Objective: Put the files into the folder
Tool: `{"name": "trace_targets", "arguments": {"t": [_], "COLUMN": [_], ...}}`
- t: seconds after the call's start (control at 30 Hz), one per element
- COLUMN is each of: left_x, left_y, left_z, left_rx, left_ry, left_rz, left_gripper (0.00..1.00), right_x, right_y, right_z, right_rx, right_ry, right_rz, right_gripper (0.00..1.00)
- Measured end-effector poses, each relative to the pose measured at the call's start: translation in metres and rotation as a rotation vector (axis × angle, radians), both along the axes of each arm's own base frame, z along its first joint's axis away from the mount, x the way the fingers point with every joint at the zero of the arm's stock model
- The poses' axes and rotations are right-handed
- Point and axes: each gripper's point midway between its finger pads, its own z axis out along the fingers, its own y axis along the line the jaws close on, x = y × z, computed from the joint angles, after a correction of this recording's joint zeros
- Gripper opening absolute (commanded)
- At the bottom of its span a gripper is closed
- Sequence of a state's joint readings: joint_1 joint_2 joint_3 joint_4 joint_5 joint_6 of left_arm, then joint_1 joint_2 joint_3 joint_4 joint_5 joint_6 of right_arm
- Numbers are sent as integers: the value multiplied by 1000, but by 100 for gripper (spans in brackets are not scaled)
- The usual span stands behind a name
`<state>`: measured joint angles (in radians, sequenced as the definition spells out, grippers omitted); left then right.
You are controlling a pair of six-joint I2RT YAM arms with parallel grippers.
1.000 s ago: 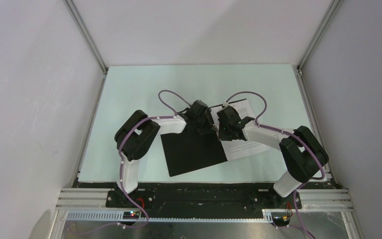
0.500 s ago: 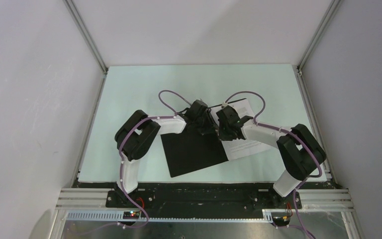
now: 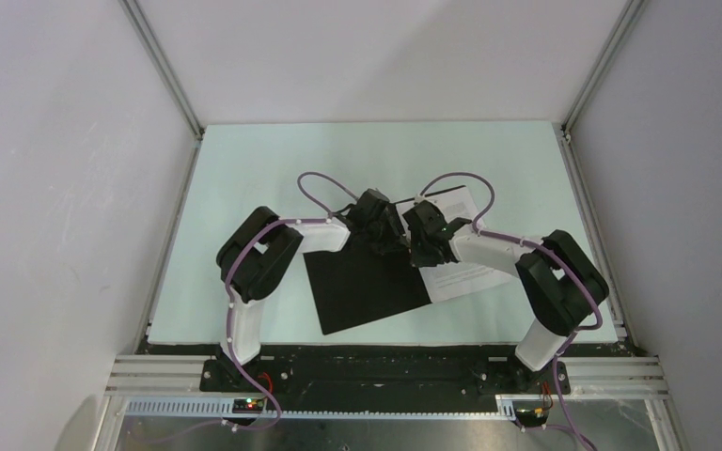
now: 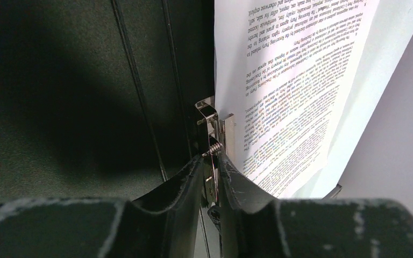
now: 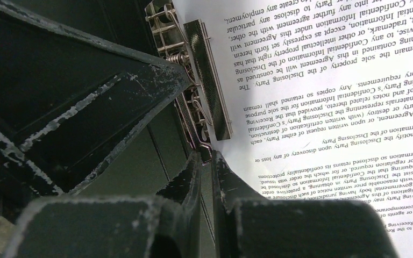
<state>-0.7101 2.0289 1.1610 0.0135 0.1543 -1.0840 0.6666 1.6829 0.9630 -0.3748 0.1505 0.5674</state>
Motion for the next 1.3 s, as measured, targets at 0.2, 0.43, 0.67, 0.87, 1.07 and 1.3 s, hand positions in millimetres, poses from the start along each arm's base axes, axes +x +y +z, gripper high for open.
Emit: {"name": "trace_targets", "arguments": {"t": [0.2,0.43,0.67,0.87,1.07,1.3], "left_x": [0,0,0,2,9,13], "left_y": [0,0,0,-2,11,83], "left_z": [1,-1,-1,6,20,41], "left_rx": [-11,-13,-16,-24,43,234], "left_ry": [11,20,25,7,-67,-84], "left_rz": [6,15,22,16,6,55], "left_gripper": [26,26,27,42,60,73], "right_x": [-2,-3,-25,-41,-40,-15], "right_y": [3,4,-5,-16,-19,1], "right_z": [1,5,5,1,14,60], "right_rx": [-22,-17,-47,-91,-88,-19], "right_ry": [-17,-17,57,119,98,-36], "right_rz": [15,19,38,47,48,101], "right_gripper": [0,0,0,10,28,45]}}
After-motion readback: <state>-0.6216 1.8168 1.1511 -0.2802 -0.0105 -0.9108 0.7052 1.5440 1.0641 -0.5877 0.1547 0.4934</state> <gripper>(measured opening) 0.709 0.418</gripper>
